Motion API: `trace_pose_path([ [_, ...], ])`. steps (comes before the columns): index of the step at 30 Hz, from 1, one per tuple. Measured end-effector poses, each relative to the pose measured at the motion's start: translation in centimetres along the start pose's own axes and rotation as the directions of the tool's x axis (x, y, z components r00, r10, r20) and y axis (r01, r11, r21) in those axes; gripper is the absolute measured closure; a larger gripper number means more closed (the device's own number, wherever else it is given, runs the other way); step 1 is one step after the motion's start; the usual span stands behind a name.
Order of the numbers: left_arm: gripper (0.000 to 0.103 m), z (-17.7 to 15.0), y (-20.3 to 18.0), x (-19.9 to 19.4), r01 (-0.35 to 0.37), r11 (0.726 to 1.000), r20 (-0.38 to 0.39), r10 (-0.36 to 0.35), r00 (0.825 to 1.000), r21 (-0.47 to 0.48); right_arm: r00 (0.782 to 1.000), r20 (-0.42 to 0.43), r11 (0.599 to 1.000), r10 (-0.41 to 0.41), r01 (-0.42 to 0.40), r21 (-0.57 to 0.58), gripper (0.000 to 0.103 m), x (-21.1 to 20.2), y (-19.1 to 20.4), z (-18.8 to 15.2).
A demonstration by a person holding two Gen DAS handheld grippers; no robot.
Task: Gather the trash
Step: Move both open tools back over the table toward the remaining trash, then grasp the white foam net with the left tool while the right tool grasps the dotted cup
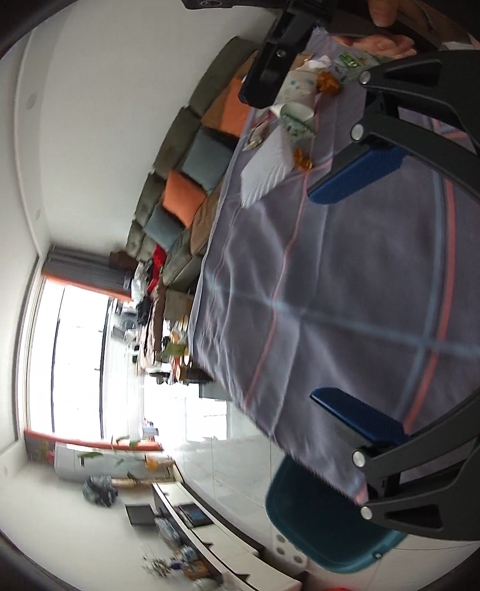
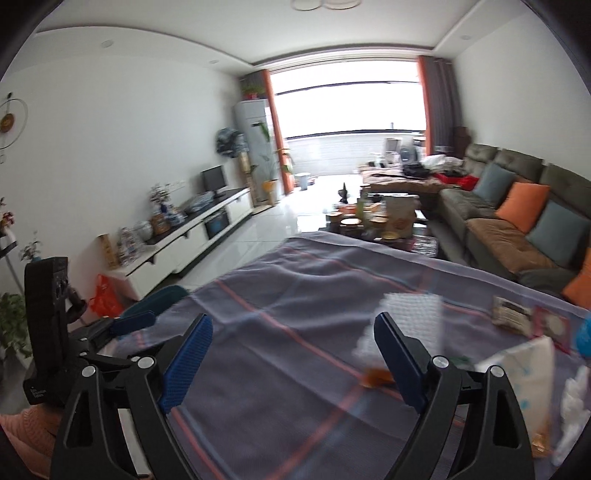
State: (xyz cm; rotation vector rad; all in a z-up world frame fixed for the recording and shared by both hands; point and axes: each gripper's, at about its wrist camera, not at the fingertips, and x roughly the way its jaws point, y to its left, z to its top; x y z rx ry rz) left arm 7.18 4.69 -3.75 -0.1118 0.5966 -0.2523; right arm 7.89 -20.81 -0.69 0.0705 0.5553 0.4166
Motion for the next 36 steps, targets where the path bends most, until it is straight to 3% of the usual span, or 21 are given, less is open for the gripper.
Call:
trace_pose_path([
  [8,0.003,0.9,-4.5,4.2,0.095,0.992,-0.087,-0.088,0.992,0.082,0.984,0.012,0.979,-0.177,0.175,0.105,0.014,-3.6,-7.2,-1.8],
  [14,0.004,1.5,-7.1,6.6,0.15,0.98,-0.155,-0.13,0.979,0.129,0.966,0.004,0.951,-0.258,0.254,0.177,0.015,-5.4,-11.1,-2.8],
  [19,0.011,2.2,-8.3,8.5,0.238,0.965,-0.204,-0.212,0.956,0.11,0.965,-0.023,0.936,-0.261,0.259,0.24,0.016,-5.7,-13.6,-3.8],
  [28,0.027,2.8,-9.5,12.3,0.298,0.953,-0.302,-0.269,0.915,0.055,0.975,-0.057,0.939,-0.216,0.223,0.262,0.028,-4.9,-14.3,-4.7],
  [36,0.054,2.6,-9.5,14.1,0.343,0.939,-0.354,-0.323,0.877,-0.009,0.981,-0.084,0.946,-0.178,0.194,0.259,0.045,-4.2,-13.8,-5.1],
])
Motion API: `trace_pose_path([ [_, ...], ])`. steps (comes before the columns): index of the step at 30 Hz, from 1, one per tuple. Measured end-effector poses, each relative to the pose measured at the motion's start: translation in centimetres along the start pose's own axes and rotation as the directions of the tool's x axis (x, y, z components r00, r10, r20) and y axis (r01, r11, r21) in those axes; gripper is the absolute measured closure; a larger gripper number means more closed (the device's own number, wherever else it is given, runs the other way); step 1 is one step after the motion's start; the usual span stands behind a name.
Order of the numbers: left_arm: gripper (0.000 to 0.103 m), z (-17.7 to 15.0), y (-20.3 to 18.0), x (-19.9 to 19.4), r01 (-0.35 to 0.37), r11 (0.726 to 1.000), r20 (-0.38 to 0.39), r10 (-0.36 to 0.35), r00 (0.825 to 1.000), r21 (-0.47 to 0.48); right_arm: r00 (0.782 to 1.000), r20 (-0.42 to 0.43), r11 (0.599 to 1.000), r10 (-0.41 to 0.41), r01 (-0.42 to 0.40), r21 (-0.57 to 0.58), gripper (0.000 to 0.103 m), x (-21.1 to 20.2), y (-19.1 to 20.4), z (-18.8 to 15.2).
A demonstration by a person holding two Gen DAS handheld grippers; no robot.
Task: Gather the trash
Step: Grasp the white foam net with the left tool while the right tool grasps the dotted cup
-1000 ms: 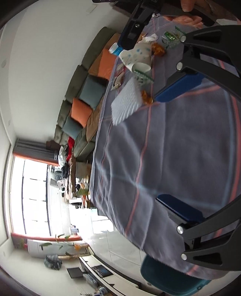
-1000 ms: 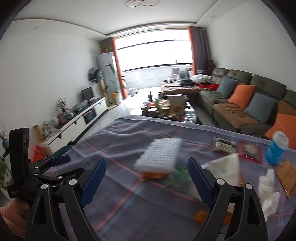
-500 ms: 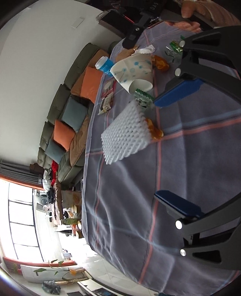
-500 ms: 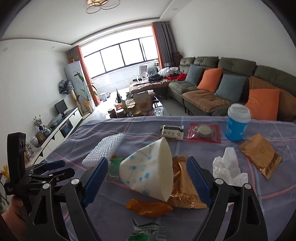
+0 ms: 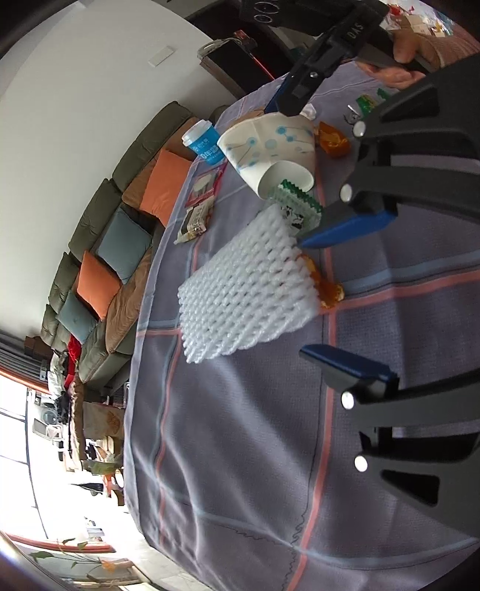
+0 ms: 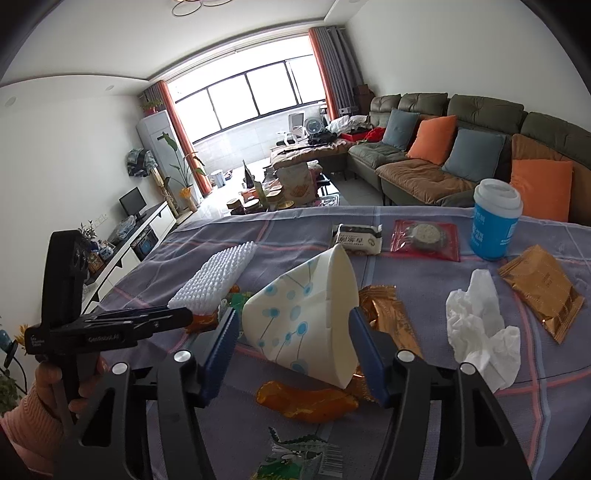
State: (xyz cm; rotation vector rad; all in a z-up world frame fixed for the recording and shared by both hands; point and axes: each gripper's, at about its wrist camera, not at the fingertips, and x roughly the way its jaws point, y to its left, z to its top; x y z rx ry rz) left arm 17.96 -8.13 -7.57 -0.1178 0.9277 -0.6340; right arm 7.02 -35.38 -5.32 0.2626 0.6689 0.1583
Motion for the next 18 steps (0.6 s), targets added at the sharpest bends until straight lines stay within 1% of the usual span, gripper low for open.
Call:
trace_pose_path([
  [1,0.058,0.0,0.1,0.2,0.003,1.0,-0.004,-0.003,1.0,-0.005,1.0,-0.004,1.0,0.004,-0.004,-0.001,0.046,0.0,0.0,-0.1],
  [3,0.062,0.2,0.4,0.4,0.007,1.0,-0.01,-0.007,1.0,-0.013,1.0,-0.008,1.0,0.01,-0.01,-0.004,0.051,-0.1,0.3,-0.2],
  [5,0.063,0.3,0.7,0.5,0.022,0.999,-0.008,-0.022,1.0,-0.024,1.0,-0.01,1.0,0.01,-0.011,-0.01,0.056,-0.2,0.4,-0.2],
  [7,0.07,0.4,0.9,0.5,0.031,0.999,-0.005,-0.031,1.0,-0.032,1.0,-0.012,1.0,0.012,-0.012,-0.014,0.061,-0.3,0.5,-0.2],
  [8,0.073,0.5,1.0,0.5,0.034,0.999,-0.005,-0.034,0.999,-0.034,1.0,-0.015,1.0,0.015,-0.015,-0.015,0.065,-0.3,0.5,-0.2],
  [9,0.078,0.6,1.1,0.5,0.038,0.999,-0.005,-0.038,0.999,-0.036,1.0,-0.018,1.0,0.017,-0.017,-0.015,0.07,-0.4,0.5,-0.2],
  [10,0.084,0.7,1.1,0.5,0.045,0.998,-0.003,-0.045,0.999,-0.038,1.0,-0.019,1.0,0.02,-0.021,-0.014,0.073,-0.4,0.4,-0.2],
  [12,0.091,0.8,1.3,0.3,0.05,0.998,0.003,-0.05,0.999,-0.04,0.999,-0.028,0.999,0.035,-0.036,-0.015,0.088,-0.4,0.5,-0.3],
  [13,0.095,0.8,1.3,0.3,0.054,0.998,0.006,-0.053,0.999,-0.043,0.999,-0.031,0.999,0.038,-0.038,-0.017,0.089,-0.5,0.6,-0.4],
  [15,0.095,0.9,1.4,0.2,0.06,0.997,0.014,-0.06,0.998,-0.042,0.998,-0.032,0.999,0.045,-0.046,-0.019,0.094,-0.5,0.6,-0.4],
  [18,0.095,0.8,1.4,0.0,0.07,0.997,0.016,-0.069,0.997,-0.042,0.998,-0.026,0.998,0.065,-0.065,-0.006,0.097,-0.8,0.5,-0.4],
])
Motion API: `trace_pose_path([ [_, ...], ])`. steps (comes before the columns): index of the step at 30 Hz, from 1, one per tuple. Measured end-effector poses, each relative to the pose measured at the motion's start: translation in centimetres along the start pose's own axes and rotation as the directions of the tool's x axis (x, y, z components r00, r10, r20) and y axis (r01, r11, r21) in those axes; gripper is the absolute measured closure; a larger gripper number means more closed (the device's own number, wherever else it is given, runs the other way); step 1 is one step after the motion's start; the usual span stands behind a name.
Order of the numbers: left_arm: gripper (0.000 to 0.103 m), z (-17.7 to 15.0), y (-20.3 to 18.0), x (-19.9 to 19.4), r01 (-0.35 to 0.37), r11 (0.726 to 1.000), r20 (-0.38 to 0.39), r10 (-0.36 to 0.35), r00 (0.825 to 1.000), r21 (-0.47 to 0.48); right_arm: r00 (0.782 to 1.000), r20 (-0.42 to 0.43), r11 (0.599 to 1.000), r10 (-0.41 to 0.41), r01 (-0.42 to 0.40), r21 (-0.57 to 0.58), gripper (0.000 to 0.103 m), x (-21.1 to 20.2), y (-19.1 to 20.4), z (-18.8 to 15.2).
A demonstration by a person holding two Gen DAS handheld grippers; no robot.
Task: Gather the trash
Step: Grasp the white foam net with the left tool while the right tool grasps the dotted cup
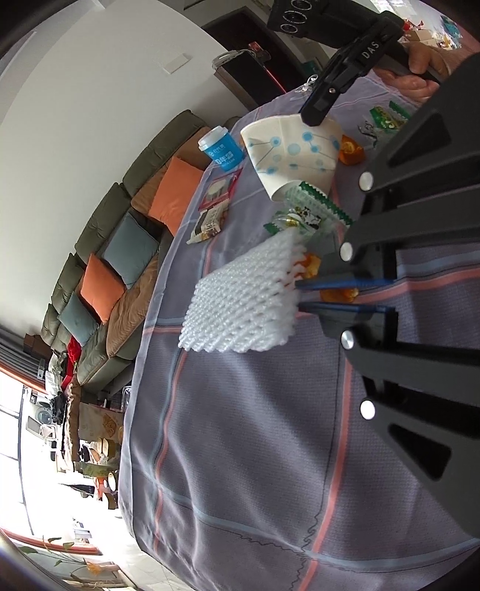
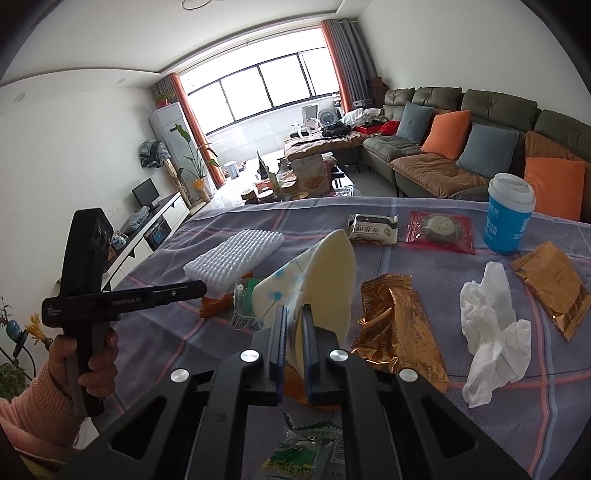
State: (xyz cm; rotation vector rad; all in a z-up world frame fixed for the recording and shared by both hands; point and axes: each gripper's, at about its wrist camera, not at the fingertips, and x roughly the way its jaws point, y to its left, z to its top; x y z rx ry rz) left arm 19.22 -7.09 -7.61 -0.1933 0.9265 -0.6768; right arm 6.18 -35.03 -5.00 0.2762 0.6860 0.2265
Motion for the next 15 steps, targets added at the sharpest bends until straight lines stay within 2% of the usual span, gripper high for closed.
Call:
trace_pose_path([
  [2,0.094,0.0,0.4,-0.1,0.001,1.0,-0.001,-0.001,1.0,-0.017,1.0,0.008,1.0,0.006,-0.006,0.003,0.099,-0.2,0.0,0.1],
  [3,0.09,0.0,0.6,-0.2,-0.006,1.0,0.001,0.006,1.0,-0.021,1.0,0.013,1.0,0.011,-0.011,0.005,0.099,-0.4,0.0,0.1],
  [7,0.063,-0.2,1.4,-0.8,0.006,0.999,0.012,-0.005,1.0,-0.046,0.999,0.021,1.0,0.025,-0.025,0.01,0.099,-0.6,-0.1,0.4],
  [13,0.05,0.2,2.2,-1.0,0.046,0.995,0.02,-0.045,0.999,-0.084,0.999,0.023,0.999,0.036,-0.037,0.021,0.099,-0.5,-0.3,0.4],
  [15,0.047,0.6,2.4,-0.5,0.028,0.996,0.009,-0.027,1.0,-0.088,0.999,0.022,0.999,0.039,-0.039,0.023,0.099,-0.3,-0.4,0.3],
])
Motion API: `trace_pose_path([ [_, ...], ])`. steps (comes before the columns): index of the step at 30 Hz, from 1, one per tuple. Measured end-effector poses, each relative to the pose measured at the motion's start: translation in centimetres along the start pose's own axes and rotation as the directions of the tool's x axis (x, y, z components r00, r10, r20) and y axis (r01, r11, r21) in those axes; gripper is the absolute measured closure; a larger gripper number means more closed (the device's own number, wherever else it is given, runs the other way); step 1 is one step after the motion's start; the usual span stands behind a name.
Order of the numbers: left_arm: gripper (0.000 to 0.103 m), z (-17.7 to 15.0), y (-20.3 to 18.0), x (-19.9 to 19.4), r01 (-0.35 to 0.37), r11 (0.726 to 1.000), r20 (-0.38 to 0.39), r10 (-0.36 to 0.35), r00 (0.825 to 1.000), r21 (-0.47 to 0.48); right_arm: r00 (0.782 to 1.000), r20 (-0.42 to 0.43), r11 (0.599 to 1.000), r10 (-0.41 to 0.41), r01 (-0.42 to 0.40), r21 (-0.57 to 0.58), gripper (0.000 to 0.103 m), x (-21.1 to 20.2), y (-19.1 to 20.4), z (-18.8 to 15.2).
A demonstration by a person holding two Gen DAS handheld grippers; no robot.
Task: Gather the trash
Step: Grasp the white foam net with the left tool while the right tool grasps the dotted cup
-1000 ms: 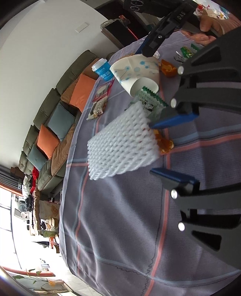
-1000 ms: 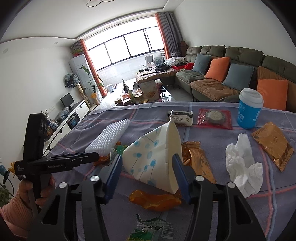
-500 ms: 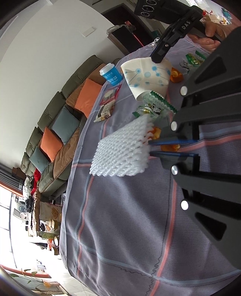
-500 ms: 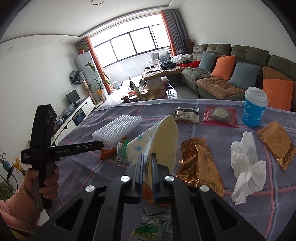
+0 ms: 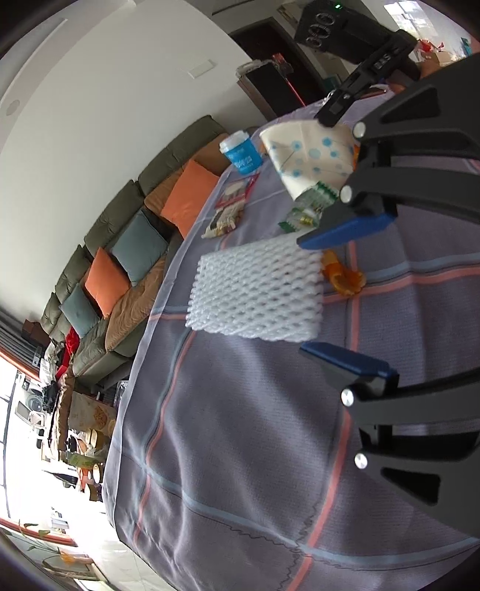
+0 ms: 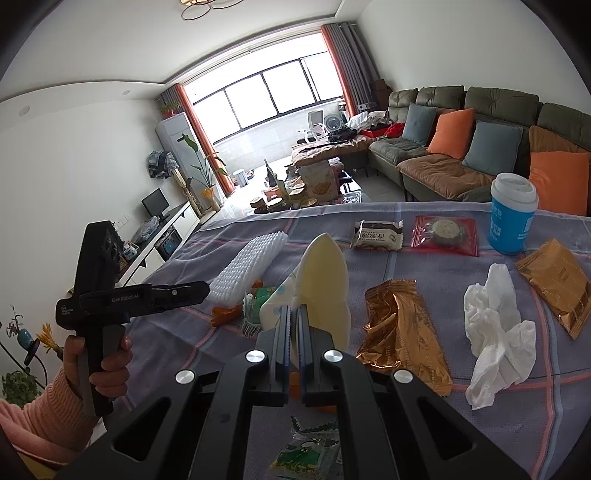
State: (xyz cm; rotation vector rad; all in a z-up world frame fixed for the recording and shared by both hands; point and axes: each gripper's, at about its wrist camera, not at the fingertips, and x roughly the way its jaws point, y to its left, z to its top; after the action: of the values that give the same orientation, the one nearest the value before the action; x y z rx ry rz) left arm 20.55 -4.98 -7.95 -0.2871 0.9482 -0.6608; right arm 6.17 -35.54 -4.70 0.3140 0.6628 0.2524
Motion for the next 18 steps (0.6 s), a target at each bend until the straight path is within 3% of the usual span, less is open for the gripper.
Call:
trace_pose_path([
  [7,0.049,1.0,0.1,2.1,0.012,1.0,-0.051,-0.012,0.999,-0.013,1.0,0.0,1.0,0.005,-0.005,0.004,0.099,0.0,0.0,0.0],
  [8,0.053,1.1,0.1,2.1,0.02,1.0,-0.052,-0.02,0.998,-0.012,1.0,0.001,1.0,0.006,-0.006,0.003,0.099,0.0,0.0,0.0],
  [10,0.079,0.9,0.1,2.6,0.04,0.999,-0.071,-0.042,0.997,-0.02,1.0,0.004,1.0,0.008,-0.008,0.002,0.099,-0.1,0.1,0.1],
  [12,0.088,0.6,0.1,3.0,0.034,0.999,-0.08,-0.035,0.996,-0.017,1.0,0.009,1.0,0.009,-0.009,-0.002,0.099,-0.2,0.2,0.2],
  [18,0.091,-0.1,-0.3,1.9,0.028,1.0,-0.031,-0.029,0.999,-0.006,1.0,0.024,1.0,0.013,-0.013,-0.007,0.099,-0.7,0.6,0.5],
])
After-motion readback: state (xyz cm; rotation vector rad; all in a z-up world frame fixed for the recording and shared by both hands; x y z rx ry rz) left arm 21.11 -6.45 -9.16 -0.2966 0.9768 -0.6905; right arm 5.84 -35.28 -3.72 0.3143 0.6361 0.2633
